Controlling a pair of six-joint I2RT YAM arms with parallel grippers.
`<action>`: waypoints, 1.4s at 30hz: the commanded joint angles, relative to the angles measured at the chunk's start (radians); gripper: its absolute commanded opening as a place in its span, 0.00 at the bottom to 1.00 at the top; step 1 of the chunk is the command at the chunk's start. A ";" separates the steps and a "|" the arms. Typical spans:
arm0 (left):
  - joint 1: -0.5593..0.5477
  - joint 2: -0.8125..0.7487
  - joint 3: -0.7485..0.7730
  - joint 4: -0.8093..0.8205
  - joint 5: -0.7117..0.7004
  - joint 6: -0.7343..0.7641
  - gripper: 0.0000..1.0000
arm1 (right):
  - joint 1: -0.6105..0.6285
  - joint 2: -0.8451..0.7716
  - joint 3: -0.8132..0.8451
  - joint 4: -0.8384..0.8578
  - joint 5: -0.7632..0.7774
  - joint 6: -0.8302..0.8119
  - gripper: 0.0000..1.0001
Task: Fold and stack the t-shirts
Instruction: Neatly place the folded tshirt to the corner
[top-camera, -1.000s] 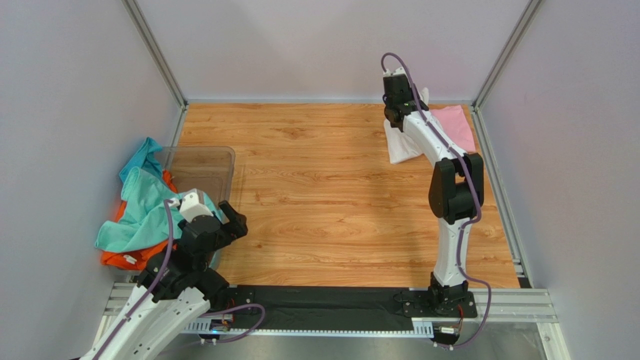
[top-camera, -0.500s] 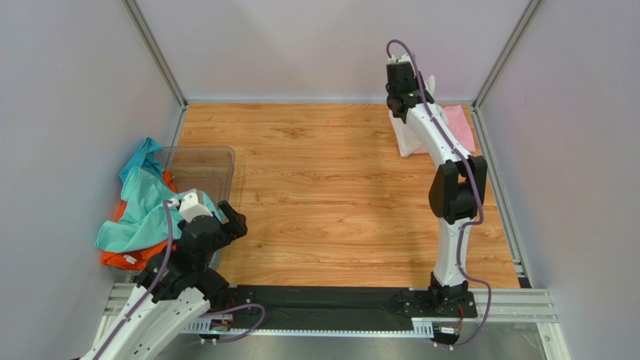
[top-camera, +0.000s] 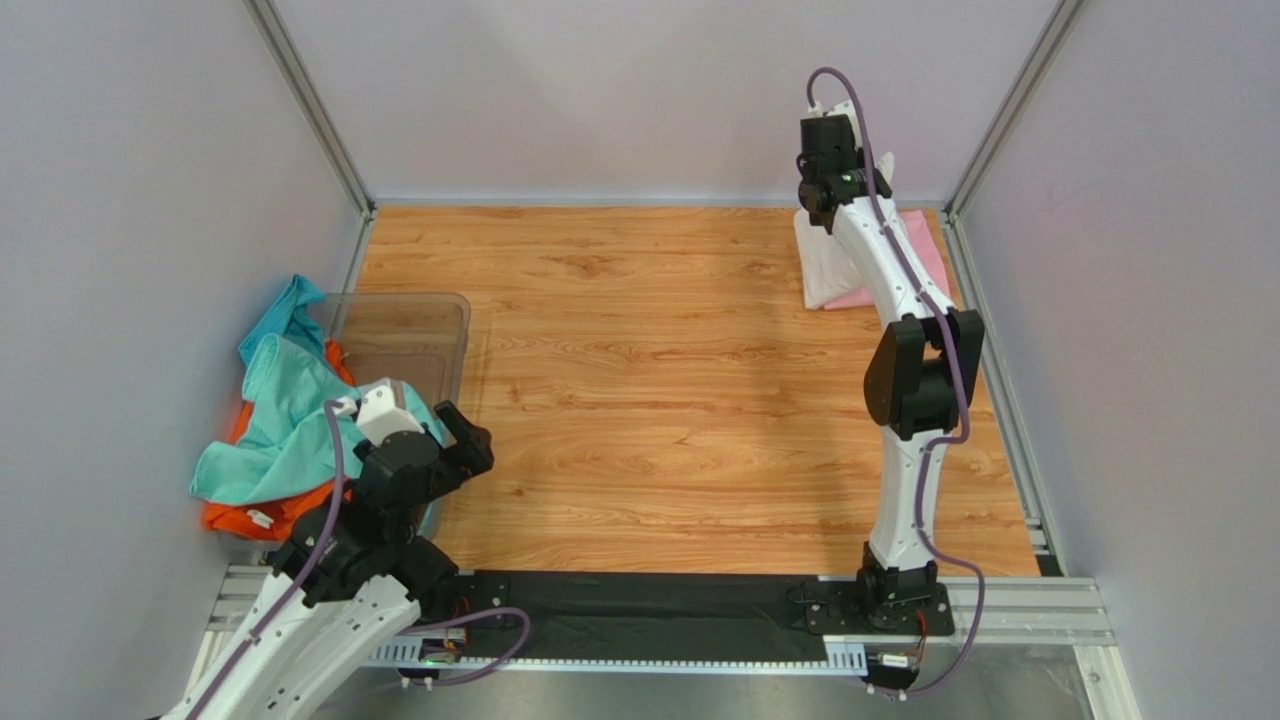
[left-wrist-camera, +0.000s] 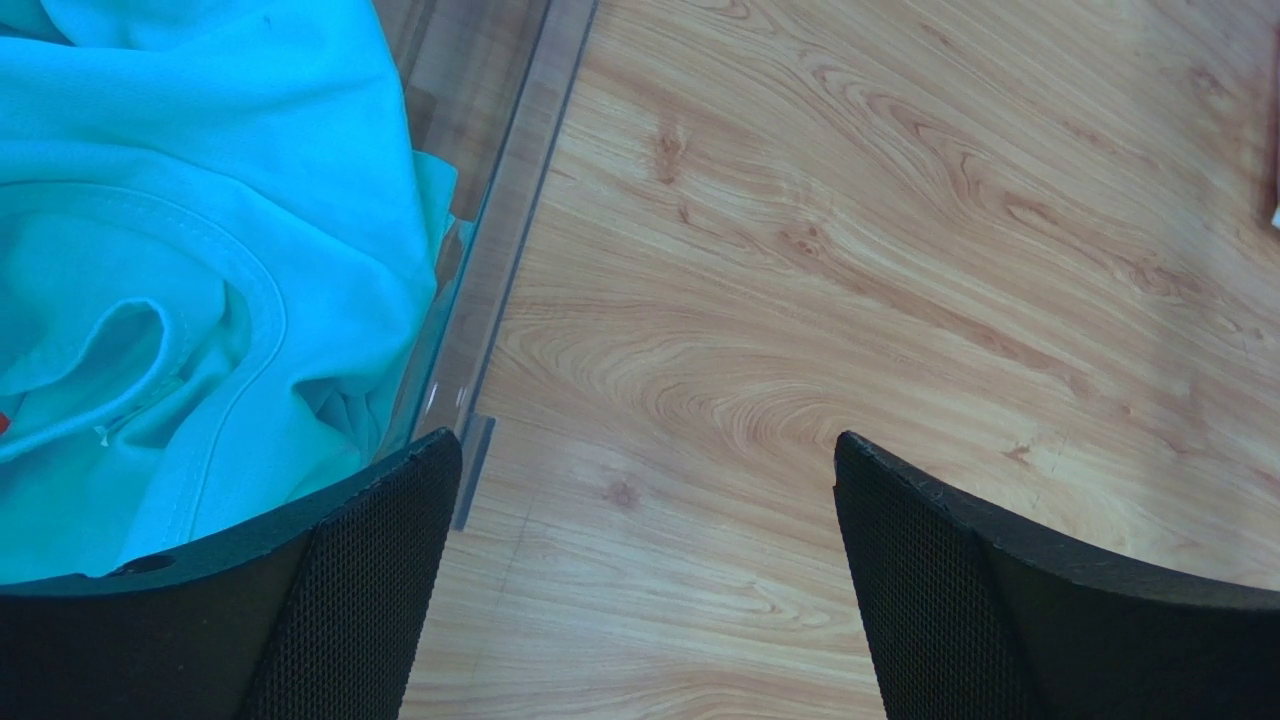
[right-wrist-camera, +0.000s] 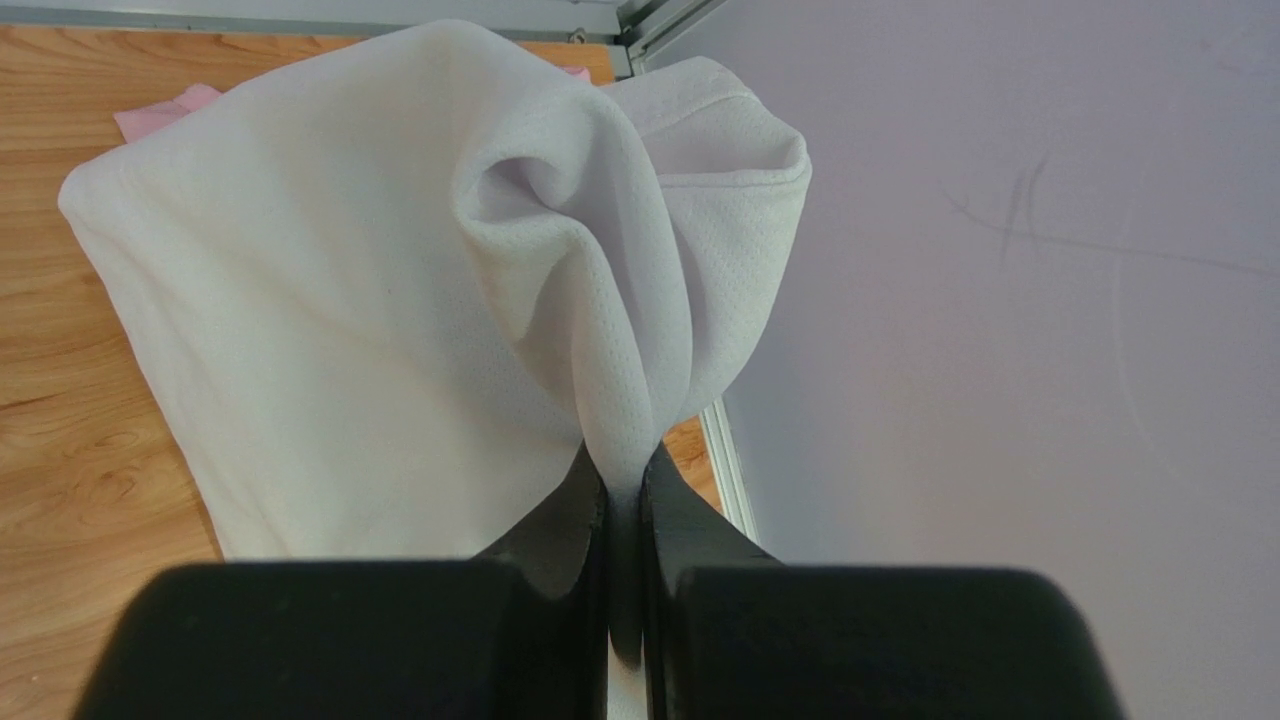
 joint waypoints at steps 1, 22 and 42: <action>0.003 0.009 0.008 0.006 -0.023 -0.014 1.00 | -0.034 0.034 0.055 -0.010 -0.026 0.020 0.00; 0.003 0.051 0.004 -0.019 -0.049 -0.040 1.00 | -0.267 0.296 0.218 0.095 -0.312 0.054 0.00; 0.004 0.092 0.033 -0.014 -0.023 -0.011 1.00 | -0.312 0.239 0.215 0.092 -0.359 0.144 1.00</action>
